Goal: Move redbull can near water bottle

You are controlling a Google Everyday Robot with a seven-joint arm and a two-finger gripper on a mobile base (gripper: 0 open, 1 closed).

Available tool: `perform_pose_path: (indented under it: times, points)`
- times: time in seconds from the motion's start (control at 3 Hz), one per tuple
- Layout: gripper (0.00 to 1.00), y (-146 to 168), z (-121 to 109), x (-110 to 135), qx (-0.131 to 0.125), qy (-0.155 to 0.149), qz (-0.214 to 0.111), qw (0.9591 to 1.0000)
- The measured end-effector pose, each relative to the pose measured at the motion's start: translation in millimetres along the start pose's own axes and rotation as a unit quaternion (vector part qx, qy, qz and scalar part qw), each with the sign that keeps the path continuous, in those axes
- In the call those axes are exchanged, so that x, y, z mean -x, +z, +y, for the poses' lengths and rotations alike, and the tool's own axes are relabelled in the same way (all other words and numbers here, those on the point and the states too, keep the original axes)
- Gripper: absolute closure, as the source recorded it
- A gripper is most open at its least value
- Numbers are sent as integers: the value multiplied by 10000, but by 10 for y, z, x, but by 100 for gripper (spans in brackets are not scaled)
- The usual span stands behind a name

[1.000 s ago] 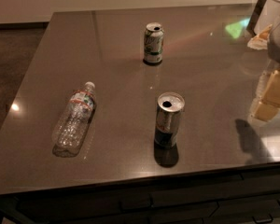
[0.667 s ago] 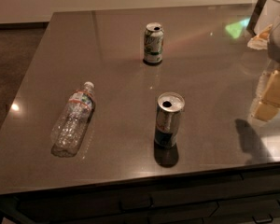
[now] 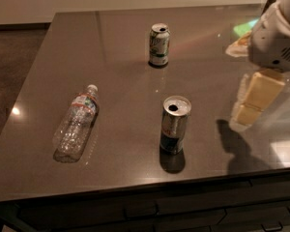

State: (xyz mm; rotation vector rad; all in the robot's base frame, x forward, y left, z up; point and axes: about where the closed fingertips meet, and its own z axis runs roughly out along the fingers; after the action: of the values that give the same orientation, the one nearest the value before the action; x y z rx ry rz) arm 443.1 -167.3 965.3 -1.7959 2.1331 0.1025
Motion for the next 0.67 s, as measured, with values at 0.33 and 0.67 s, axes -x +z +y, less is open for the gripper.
perform_pose_path:
  times: [0.33, 0.67]
  points:
    - [0, 236, 194, 313, 355, -228, -498, 9979]
    - [0, 450, 380, 509, 635, -423, -835, 9936]
